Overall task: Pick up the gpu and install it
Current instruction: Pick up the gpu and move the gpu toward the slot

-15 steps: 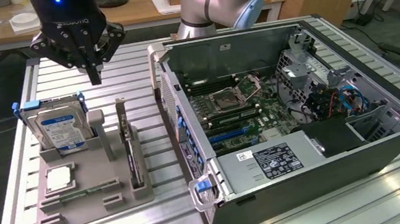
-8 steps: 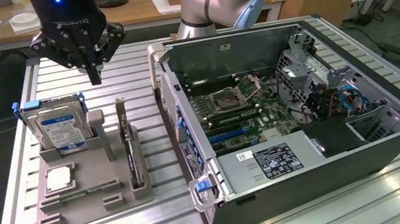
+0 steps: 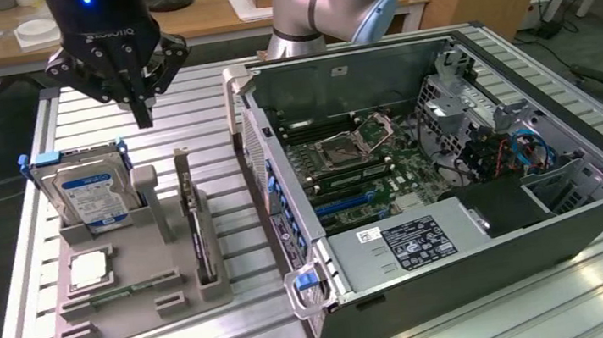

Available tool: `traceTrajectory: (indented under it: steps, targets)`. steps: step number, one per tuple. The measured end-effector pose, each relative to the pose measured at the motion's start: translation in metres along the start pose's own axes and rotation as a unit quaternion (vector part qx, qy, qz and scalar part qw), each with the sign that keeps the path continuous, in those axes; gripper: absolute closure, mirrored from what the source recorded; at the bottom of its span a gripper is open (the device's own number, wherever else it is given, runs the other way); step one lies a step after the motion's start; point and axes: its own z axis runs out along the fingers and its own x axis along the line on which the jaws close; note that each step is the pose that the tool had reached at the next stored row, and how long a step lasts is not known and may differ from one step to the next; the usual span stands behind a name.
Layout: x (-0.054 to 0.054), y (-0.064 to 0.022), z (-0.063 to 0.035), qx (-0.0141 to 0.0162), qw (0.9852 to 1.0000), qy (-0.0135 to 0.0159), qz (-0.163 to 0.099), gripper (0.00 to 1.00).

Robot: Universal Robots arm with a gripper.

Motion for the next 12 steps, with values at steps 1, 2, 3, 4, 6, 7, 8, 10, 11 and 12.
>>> traceTrajectory:
  steps: [1,2,3,4,6,7,8,10,11,12]
  targets:
    - [0.0,0.0,0.0,0.0,1.0,0.0,0.0,0.89]
    - [0.0,0.0,0.0,0.0,1.0,0.0,0.0,0.83]
    - [0.0,0.0,0.0,0.0,1.0,0.0,0.0,0.77]
    - [0.0,0.0,0.0,0.0,1.0,0.0,0.0,0.77]
    - [0.0,0.0,0.0,0.0,1.0,0.0,0.0,0.65]
    - [0.0,0.0,0.0,0.0,1.0,0.0,0.0,0.59]
    - [0.0,0.0,0.0,0.0,1.0,0.0,0.0,0.59]
    - [0.0,0.0,0.0,0.0,1.0,0.0,0.0,0.53]
    - [0.0,0.0,0.0,0.0,1.0,0.0,0.0,0.47]
    - [0.0,-0.0001,0.0,0.0,1.0,0.0,0.0,0.47]
